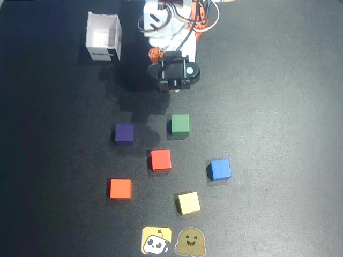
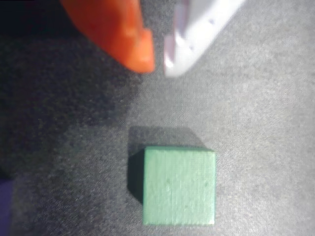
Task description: Put the orange cube on top of the purple cube.
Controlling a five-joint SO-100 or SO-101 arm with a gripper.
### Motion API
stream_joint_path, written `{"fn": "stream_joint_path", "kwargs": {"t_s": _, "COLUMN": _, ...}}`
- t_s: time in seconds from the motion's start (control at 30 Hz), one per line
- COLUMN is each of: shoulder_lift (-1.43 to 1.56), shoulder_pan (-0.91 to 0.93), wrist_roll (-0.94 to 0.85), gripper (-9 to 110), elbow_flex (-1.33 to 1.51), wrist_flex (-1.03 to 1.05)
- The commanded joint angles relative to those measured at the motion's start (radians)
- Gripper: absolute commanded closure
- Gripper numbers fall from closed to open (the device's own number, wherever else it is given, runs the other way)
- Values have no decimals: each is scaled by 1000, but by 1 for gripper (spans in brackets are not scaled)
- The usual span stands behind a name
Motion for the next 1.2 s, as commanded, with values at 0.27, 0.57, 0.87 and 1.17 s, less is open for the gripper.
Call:
{"fn": "stream_joint_path", "kwargs": {"t_s": 0.27, "shoulder_lift": -8, "shoulder_pan": -2, "wrist_roll": 23, "gripper": 94, "elbow_flex": -29, "wrist_flex": -14}}
{"fn": "stream_joint_path", "kwargs": {"t_s": 0.57, "shoulder_lift": -588, "shoulder_pan": 9, "wrist_roll": 40, "gripper": 89, "elbow_flex": -364, "wrist_flex": -133}}
{"fn": "stream_joint_path", "kwargs": {"t_s": 0.87, "shoulder_lift": -1011, "shoulder_pan": 29, "wrist_roll": 95, "gripper": 84, "elbow_flex": -739, "wrist_flex": -172}}
{"fn": "stream_joint_path", "kwargs": {"t_s": 1.17, "shoulder_lift": -1238, "shoulder_pan": 80, "wrist_roll": 163, "gripper": 84, "elbow_flex": -974, "wrist_flex": -179}}
